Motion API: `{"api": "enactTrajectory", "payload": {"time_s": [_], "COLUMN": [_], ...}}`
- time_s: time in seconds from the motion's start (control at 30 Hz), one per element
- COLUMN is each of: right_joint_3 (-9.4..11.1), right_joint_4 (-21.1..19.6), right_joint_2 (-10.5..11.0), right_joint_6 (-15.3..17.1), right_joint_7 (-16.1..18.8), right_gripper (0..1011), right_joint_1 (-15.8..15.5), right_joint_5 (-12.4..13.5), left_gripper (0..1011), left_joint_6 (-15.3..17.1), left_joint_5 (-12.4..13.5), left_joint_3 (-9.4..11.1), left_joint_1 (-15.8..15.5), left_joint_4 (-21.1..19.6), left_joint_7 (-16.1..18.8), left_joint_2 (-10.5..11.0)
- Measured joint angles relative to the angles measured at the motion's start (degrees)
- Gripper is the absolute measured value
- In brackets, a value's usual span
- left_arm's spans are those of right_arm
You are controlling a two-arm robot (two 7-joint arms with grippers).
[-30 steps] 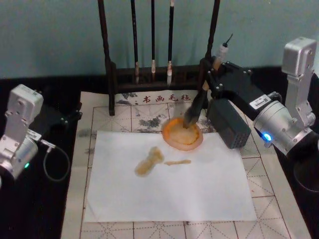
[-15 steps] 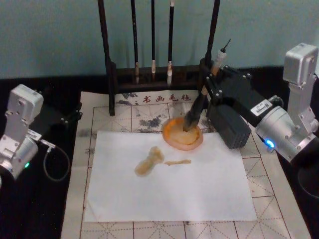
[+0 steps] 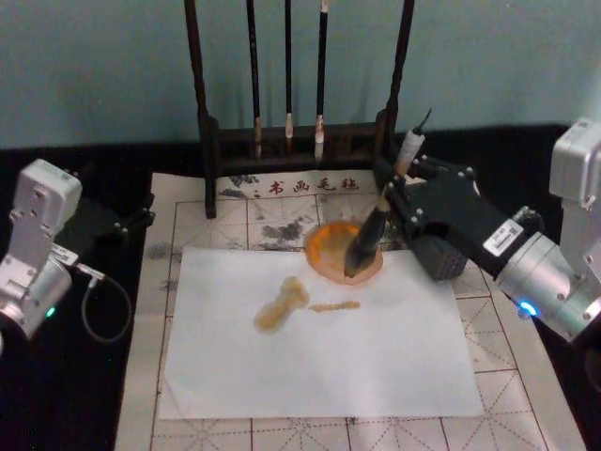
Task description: Pick up the brush from the inkstone, write on the paper, then place the brush back to its original position.
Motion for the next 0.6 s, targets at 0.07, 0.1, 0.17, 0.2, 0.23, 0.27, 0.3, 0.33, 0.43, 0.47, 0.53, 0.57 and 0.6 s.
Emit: {"api": "enactTrajectory", "payload": {"time_s": [0.07,0.1,0.17,0.2,0.23,0.27,0.3,0.33,0.43,0.47,0.53,0.57,0.6], "right_joint_3": [0.1,0.1,0.1,0.1,0.1,0.2,0.2,0.3,0.5,0.5,0.6,0.7,0.7], "right_joint_4": [-0.3,-0.4,-0.6,-0.6,-0.6,-0.6,-0.5,-0.4,-0.2,-0.1,0.1,0.1,0.2], "right_joint_2": [0.3,0.5,0.7,0.8,0.8,0.8,0.8,0.8,0.5,0.4,0.1,-0.1,-0.2], "right_joint_6": [-0.3,-0.5,-0.9,-1.1,-1.1,-1.2,-1.2,-1.3,-1.3,-1.3,-1.3,-1.3,-1.3], "right_joint_7": [0.6,1.2,1.7,2.2,2.3,2.5,2.8,2.9,3.4,3.5,3.8,4.0,4.1], "right_gripper": [185,185,185,185,185,185,185,185,185,185,185,185,185], "right_joint_1": [-0.4,-0.8,-1.1,-1.5,-1.6,-1.7,-1.9,-2.0,-2.2,-2.2,-2.3,-2.3,-2.3], "right_joint_5": [-0.2,-0.5,-0.9,-1.3,-1.5,-1.6,-1.8,-1.9,-2.3,-2.3,-2.5,-2.6,-2.7], "left_gripper": [1001,1001,1001,1001,1001,1001,1001,1001,1001,1001,1001,1001,1001], "left_joint_6": [0.0,0.0,0.0,0.0,0.0,0.0,0.0,0.0,0.0,0.0,0.0,0.0,0.0], "left_joint_5": [0.0,0.0,0.0,0.0,0.0,0.0,0.0,0.0,0.0,0.0,0.0,0.0,0.0], "left_joint_3": [0.0,0.0,0.0,0.0,0.0,0.0,0.0,0.0,0.0,0.0,0.0,0.0,0.0], "left_joint_1": [0.0,0.0,0.0,0.0,0.0,0.0,0.0,0.0,0.0,0.0,0.0,0.0,0.0], "left_joint_4": [0.0,0.0,0.0,0.0,0.0,0.0,0.0,0.0,0.0,0.0,0.0,0.0,0.0], "left_joint_7": [0.0,0.0,0.0,0.0,0.0,0.0,0.0,0.0,0.0,0.0,0.0,0.0,0.0], "left_joint_2": [0.0,0.0,0.0,0.0,0.0,0.0,0.0,0.0,0.0,0.0,0.0,0.0,0.0]}}
